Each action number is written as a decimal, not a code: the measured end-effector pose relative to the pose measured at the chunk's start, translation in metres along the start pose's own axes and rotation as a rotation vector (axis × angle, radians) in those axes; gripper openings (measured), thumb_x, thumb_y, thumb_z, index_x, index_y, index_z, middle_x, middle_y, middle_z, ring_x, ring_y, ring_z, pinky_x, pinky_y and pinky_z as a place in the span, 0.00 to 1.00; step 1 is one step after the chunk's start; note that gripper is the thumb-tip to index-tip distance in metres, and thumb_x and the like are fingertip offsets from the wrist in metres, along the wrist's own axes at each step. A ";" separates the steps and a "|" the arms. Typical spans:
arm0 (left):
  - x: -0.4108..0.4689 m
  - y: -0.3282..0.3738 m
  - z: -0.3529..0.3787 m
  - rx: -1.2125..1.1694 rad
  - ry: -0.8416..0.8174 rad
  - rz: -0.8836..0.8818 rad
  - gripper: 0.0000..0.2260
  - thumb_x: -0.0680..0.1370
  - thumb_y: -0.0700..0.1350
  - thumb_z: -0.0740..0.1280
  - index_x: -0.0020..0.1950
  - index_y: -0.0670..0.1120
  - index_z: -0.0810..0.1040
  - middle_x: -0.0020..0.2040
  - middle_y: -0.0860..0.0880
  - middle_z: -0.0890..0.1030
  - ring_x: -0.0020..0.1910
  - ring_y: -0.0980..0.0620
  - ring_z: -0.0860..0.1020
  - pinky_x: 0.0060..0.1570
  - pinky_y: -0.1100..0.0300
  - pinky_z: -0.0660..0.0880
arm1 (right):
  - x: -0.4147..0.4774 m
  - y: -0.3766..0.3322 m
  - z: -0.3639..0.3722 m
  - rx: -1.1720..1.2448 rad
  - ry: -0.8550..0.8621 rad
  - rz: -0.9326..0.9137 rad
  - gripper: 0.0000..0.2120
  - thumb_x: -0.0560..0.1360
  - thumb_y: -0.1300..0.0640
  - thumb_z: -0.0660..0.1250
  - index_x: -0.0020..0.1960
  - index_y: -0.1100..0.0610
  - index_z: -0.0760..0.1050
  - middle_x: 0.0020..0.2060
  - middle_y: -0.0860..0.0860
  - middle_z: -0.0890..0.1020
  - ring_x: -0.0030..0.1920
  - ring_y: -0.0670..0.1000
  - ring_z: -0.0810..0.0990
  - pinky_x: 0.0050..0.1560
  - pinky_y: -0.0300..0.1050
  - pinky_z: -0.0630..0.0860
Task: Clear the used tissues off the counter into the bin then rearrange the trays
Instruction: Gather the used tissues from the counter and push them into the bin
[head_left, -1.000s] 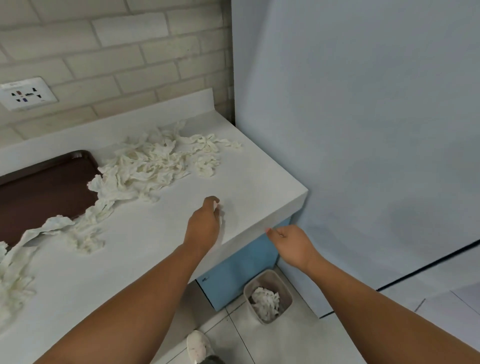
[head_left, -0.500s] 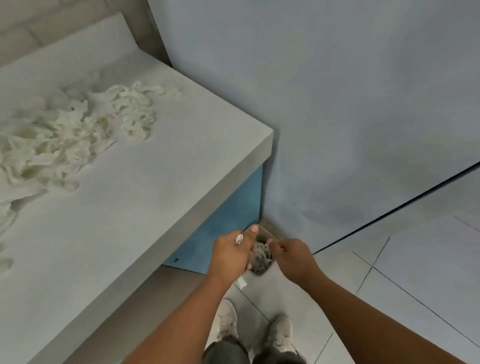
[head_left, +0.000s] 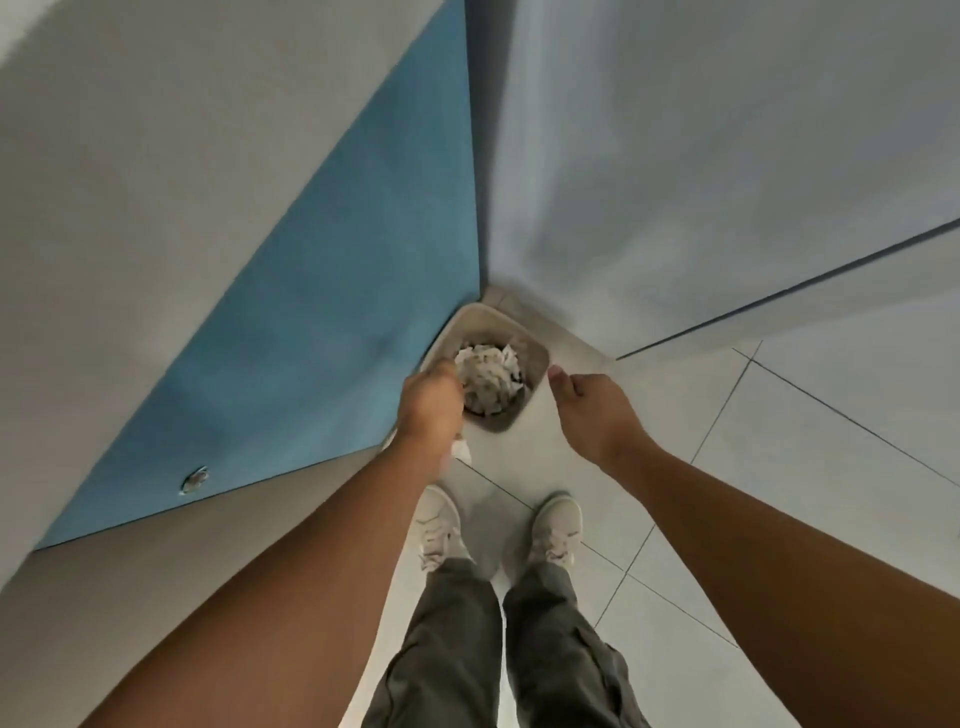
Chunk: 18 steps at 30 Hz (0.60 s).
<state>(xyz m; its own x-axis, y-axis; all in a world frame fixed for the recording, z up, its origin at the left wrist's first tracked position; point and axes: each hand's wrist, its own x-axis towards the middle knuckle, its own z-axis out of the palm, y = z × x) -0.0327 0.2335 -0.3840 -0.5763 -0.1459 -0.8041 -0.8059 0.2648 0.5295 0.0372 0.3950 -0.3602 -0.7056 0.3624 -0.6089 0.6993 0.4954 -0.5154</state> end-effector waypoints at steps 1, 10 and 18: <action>0.012 -0.004 0.006 -0.012 -0.011 -0.031 0.22 0.74 0.53 0.59 0.51 0.33 0.75 0.39 0.30 0.71 0.25 0.45 0.67 0.24 0.61 0.65 | 0.011 0.007 0.009 0.007 -0.001 0.009 0.27 0.83 0.43 0.51 0.28 0.52 0.62 0.26 0.49 0.68 0.37 0.57 0.72 0.40 0.46 0.67; 0.108 -0.031 0.052 -0.255 -0.030 -0.143 0.16 0.82 0.41 0.58 0.34 0.47 0.67 0.18 0.54 0.68 0.18 0.55 0.66 0.21 0.68 0.63 | 0.072 0.067 0.070 0.446 -0.097 0.204 0.19 0.80 0.53 0.55 0.31 0.54 0.61 0.26 0.50 0.63 0.29 0.51 0.59 0.28 0.42 0.58; 0.170 -0.053 0.063 -0.166 -0.166 -0.226 0.10 0.80 0.55 0.64 0.43 0.50 0.76 0.46 0.49 0.80 0.51 0.47 0.78 0.55 0.53 0.74 | 0.107 0.088 0.106 0.473 -0.170 0.262 0.14 0.78 0.64 0.52 0.42 0.55 0.75 0.34 0.49 0.72 0.30 0.48 0.67 0.28 0.39 0.62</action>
<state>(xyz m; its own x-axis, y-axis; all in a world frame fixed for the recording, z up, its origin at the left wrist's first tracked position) -0.0790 0.2544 -0.5657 -0.3614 -0.0225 -0.9322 -0.9299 0.0823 0.3585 0.0361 0.3934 -0.5348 -0.5002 0.2743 -0.8213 0.8517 -0.0157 -0.5239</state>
